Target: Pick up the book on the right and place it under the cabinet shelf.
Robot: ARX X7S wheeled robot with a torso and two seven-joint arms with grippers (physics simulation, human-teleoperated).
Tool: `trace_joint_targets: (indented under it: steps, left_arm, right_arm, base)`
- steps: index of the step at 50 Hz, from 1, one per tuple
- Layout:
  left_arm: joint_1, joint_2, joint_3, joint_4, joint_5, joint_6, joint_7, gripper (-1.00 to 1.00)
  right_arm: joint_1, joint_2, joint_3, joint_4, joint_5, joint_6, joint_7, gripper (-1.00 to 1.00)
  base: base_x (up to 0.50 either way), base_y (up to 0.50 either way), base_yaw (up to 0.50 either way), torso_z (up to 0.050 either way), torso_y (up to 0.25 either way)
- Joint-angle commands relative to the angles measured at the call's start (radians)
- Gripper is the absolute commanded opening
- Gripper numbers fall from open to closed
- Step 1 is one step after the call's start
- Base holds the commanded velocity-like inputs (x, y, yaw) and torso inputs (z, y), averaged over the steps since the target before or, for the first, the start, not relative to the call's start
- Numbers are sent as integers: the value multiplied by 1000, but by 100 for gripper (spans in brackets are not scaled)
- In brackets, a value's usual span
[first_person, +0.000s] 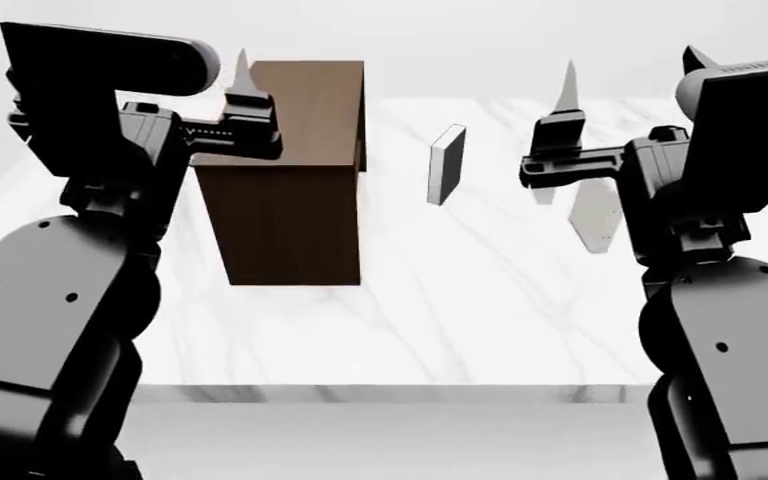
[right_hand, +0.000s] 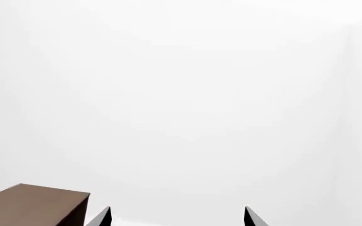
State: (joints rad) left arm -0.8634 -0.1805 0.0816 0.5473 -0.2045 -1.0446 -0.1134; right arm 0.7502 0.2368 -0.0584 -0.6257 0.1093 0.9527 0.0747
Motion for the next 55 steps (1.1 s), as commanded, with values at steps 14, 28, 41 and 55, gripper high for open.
trace_joint_targets:
  steps: [14, 28, 41, 55]
  left_arm:
    - [18, -8, -14, -8, -10, 15, -17, 100]
    - [24, -14, -10, -11, -17, 24, -22, 100]
    - [31, -18, -11, -6, -26, 28, -25, 100]
    - [36, -27, -10, -2, -32, 30, -30, 100]
  right_arm:
    - [41, 4, 1, -18, 12, 31, 11, 100]
    - [32, 4, 4, -17, 22, 30, 15, 100]
    - [30, 6, 2, -22, 29, 24, 17, 100]
    - [36, 8, -5, -29, 37, 33, 21, 100]
  base:
    - [0, 0, 0, 0, 0]
    - [0, -393, 0, 0, 0]
    - [7, -444, 0, 0, 0]
    - [104, -59, 0, 0, 0]
